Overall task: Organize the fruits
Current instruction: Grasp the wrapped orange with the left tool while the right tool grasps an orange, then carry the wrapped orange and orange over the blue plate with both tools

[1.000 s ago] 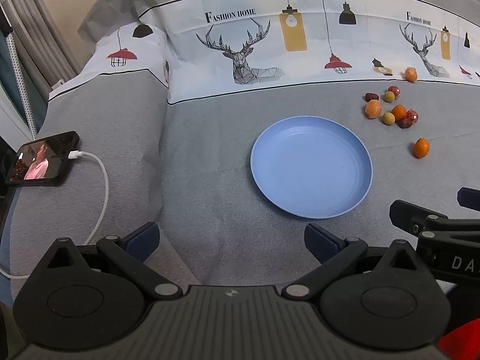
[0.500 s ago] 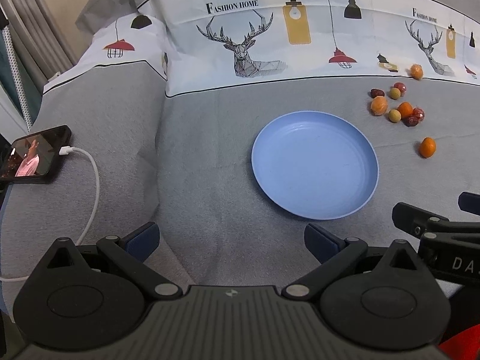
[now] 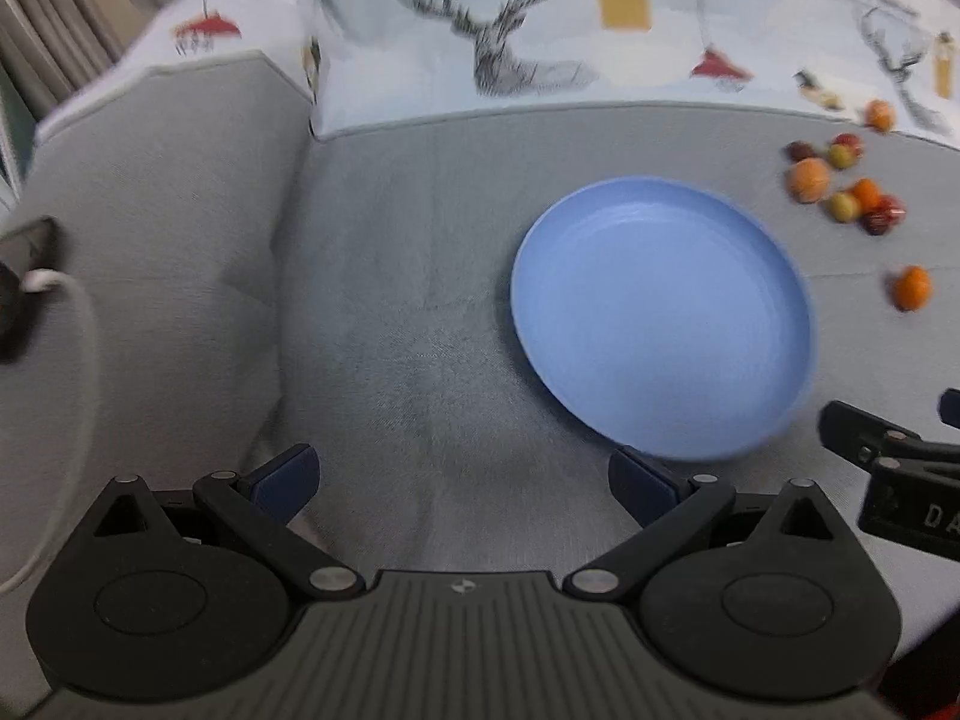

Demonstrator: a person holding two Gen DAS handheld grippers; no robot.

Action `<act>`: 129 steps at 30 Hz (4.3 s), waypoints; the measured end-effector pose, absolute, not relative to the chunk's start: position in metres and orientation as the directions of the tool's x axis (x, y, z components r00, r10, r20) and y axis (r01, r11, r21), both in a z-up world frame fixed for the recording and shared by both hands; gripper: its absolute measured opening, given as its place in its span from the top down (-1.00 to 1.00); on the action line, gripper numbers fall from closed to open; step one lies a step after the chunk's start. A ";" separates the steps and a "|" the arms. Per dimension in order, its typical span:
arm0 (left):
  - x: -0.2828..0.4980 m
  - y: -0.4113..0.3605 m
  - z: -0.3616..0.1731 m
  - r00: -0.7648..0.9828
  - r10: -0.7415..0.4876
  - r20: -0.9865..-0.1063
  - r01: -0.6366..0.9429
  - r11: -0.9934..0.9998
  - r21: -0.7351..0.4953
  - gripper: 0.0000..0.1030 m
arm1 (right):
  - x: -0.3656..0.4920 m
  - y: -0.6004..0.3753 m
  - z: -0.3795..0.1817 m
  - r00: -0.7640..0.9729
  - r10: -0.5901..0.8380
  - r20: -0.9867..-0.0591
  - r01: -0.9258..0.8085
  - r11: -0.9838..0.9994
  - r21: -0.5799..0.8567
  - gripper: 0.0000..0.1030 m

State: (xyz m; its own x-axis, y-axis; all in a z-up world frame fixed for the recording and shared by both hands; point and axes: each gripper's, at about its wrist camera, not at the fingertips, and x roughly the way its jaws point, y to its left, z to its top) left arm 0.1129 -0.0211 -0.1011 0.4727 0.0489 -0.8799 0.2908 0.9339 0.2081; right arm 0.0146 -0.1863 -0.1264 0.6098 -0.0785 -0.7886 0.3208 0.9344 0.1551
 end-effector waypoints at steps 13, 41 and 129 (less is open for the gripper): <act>0.195 -0.023 -0.164 0.231 0.253 -0.940 0.238 0.922 0.306 -1.00 | 0.110 -0.192 -0.188 0.428 -0.043 -0.903 0.241 0.968 0.068 -0.99; 0.082 -0.037 -0.070 0.616 0.062 -0.785 0.303 0.902 0.309 -1.00 | -0.031 -0.179 -0.121 0.793 -0.177 -0.583 0.250 0.967 0.046 -0.99; -0.074 0.027 0.009 0.598 -0.261 -0.758 0.448 0.893 0.046 0.31 | -0.231 -0.136 -0.028 0.854 -0.035 -0.519 0.101 0.990 0.098 0.31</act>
State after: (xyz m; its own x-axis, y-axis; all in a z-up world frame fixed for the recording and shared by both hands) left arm -0.0742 0.0274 0.0088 0.5976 -0.2606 -0.7582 0.4479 0.8929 0.0461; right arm -0.2314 -0.1363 -0.0281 0.8541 -0.0355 -0.5189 0.1007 0.9901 0.0980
